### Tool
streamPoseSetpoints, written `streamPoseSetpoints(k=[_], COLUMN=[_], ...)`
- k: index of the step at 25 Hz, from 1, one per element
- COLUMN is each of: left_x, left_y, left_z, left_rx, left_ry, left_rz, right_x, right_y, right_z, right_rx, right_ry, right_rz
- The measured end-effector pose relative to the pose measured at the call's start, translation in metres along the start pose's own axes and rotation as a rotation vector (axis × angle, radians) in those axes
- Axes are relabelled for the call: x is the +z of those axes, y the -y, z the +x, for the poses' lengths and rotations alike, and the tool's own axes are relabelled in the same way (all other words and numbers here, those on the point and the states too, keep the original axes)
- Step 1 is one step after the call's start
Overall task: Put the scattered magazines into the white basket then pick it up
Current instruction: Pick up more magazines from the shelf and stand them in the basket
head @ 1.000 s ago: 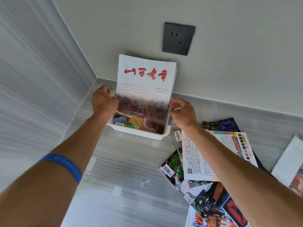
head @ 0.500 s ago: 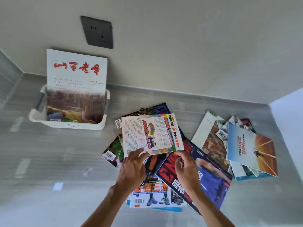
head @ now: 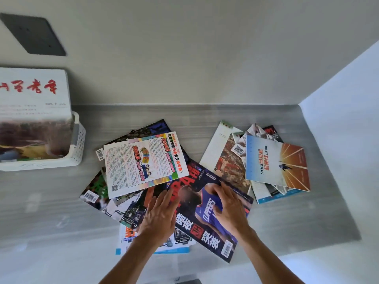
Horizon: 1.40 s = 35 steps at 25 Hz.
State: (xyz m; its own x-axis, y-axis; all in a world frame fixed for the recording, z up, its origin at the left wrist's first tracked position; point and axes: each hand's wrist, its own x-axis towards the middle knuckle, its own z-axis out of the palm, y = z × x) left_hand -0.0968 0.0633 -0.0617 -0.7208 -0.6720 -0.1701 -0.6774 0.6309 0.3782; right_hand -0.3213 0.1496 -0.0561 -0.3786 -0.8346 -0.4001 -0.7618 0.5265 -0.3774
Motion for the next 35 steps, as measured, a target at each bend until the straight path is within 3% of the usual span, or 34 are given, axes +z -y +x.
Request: streamPoseSetpoints(k=[2, 5, 7, 10, 12, 15, 17, 21, 24, 28, 31, 35], left_x=[0.009, 0.020, 0.030, 0.038, 0.034, 0.021, 0.012, 0.012, 0.006, -0.002, -0.007, -0.018], left_y=[-0.018, -0.048, -0.055, -0.050, -0.046, -0.036, -0.027, -0.002, 0.015, 0.037, 0.043, 0.050], left_z=[0.014, 0.043, 0.057, 0.061, 0.057, 0.043, 0.022, -0.030, -0.044, -0.043, -0.033, -0.026], left_rx=[0.021, -0.066, -0.162, -0.224, -0.198, -0.236, -0.323, -0.250, -0.386, -0.478, -0.568, -0.552], left_ry=[-0.038, 0.011, 0.087, 0.201, 0.232, 0.137, 0.052, -0.116, -0.181, -0.112, -0.138, -0.082], left_rz=[0.039, 0.104, 0.140, 0.115, 0.080, -0.020, -0.068, -0.013, -0.035, -0.060, -0.087, -0.055], right_x=[-0.017, -0.048, -0.067, -0.074, -0.062, -0.033, -0.016, -0.024, -0.038, -0.058, -0.077, -0.080], right_y=[-0.017, -0.052, -0.083, -0.115, -0.118, -0.094, -0.071, -0.048, -0.049, -0.060, -0.060, -0.041], right_z=[0.006, 0.024, 0.038, 0.046, 0.039, 0.021, 0.011, 0.022, 0.032, 0.037, 0.049, 0.058], right_rx=[0.006, 0.111, 0.288, 0.451, 0.393, 0.105, -0.006, 0.130, 0.063, 0.082, 0.141, 0.138], right_ry=[-0.117, -0.274, -0.230, -0.018, -0.021, -0.169, -0.107, -0.010, 0.117, -0.131, -0.215, -0.328], right_rz=[0.096, 0.025, -0.074, -0.083, -0.122, -0.227, -0.173, -0.155, 0.126, 0.244, 0.399, 0.255])
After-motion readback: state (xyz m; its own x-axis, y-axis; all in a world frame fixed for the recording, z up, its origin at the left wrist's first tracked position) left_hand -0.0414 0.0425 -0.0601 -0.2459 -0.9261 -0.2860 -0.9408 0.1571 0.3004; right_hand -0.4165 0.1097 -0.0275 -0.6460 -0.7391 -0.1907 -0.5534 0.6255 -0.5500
